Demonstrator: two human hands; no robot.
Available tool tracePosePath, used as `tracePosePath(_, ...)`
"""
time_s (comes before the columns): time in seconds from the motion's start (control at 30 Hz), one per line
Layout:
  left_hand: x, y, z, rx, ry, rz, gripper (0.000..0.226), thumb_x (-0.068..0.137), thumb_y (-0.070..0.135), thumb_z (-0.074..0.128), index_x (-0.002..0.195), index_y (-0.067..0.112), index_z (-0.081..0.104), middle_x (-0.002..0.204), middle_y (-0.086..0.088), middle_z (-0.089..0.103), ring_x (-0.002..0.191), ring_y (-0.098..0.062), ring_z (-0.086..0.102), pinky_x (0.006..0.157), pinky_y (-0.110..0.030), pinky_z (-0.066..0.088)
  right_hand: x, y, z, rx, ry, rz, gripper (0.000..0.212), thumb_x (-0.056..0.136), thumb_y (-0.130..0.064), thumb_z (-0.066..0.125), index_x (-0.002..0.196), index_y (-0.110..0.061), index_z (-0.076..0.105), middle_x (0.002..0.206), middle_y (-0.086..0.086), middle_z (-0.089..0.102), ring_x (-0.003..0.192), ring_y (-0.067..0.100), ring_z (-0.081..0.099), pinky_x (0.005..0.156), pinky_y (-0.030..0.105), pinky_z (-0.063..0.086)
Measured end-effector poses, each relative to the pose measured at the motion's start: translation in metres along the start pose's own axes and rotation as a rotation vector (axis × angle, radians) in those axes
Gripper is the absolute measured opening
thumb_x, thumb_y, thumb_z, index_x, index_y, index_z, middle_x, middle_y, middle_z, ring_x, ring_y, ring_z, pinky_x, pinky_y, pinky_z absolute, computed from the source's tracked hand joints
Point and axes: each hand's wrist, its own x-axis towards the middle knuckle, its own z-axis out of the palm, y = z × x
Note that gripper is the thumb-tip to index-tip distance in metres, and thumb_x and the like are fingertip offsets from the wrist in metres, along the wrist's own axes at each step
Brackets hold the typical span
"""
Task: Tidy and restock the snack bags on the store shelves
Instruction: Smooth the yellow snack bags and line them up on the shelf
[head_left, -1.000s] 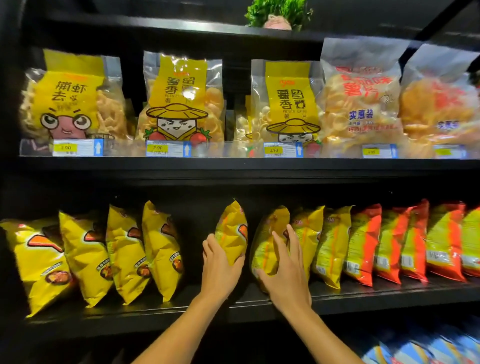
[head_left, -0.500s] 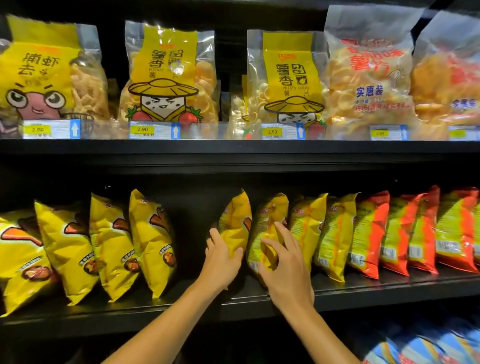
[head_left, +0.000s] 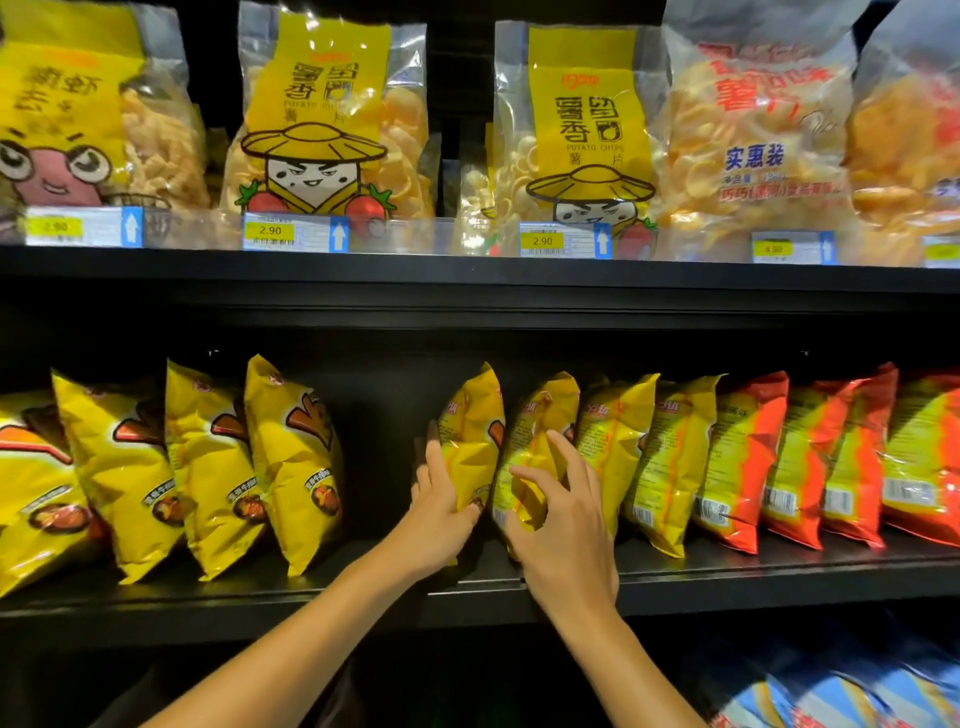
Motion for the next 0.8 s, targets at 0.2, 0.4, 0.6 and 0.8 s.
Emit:
tracePosePath(0.2, -0.011, 0.013, -0.001, 0.108, 0.108, 0.055, 0.115, 0.092, 0.035, 0.074, 0.159, 0.023, -0.019, 0.158, -0.006, 0.015, 0.149, -0.028, 0.019, 0.123, -0.052, 0.028, -0.001, 0.002, 0.002, -0.023, 0.053, -0.024, 0.040, 0.082, -0.037, 0.084, 0.119, -0.037, 0.070, 0.159, -0.013, 0.036, 0.150, 0.011, 0.028, 0.098, 0.033, 0.055)
tracePosePath(0.4, -0.038, 0.010, -0.029, 0.211, 0.281, 0.277, 0.099, 0.094, 0.031, 0.072, 0.162, 0.033, 0.000, 0.169, 0.010, 0.002, 0.156, -0.012, 0.000, 0.128, -0.042, 0.015, -0.003, 0.005, 0.001, 0.012, 0.133, -0.072, 0.033, 0.084, -0.036, 0.082, 0.114, -0.028, 0.072, 0.137, -0.008, 0.056, 0.133, 0.015, 0.046, 0.091, 0.030, 0.053)
tracePosePath(0.6, -0.117, -0.051, -0.122, 0.508, 0.299, 0.532, 0.042, 0.099, 0.021, 0.060, 0.141, 0.021, 0.056, 0.149, 0.007, 0.047, 0.141, -0.012, 0.041, 0.116, -0.031, 0.038, -0.013, 0.000, -0.008, 0.143, 0.172, -0.128, 0.010, 0.089, -0.020, 0.077, 0.097, -0.023, 0.072, 0.104, -0.006, 0.068, 0.101, 0.018, 0.061, 0.077, 0.034, 0.054)
tracePosePath(0.8, -0.183, -0.156, -0.192, 0.734, 0.298, 0.521, 0.045, 0.108, 0.036, 0.037, 0.144, 0.021, 0.058, 0.141, 0.003, 0.058, 0.130, -0.023, 0.055, 0.113, -0.037, 0.041, -0.025, -0.037, -0.015, 0.187, 0.046, -0.254, 0.016, 0.089, -0.015, 0.079, 0.093, -0.027, 0.070, 0.096, -0.010, 0.069, 0.089, 0.012, 0.066, 0.080, 0.027, 0.052)
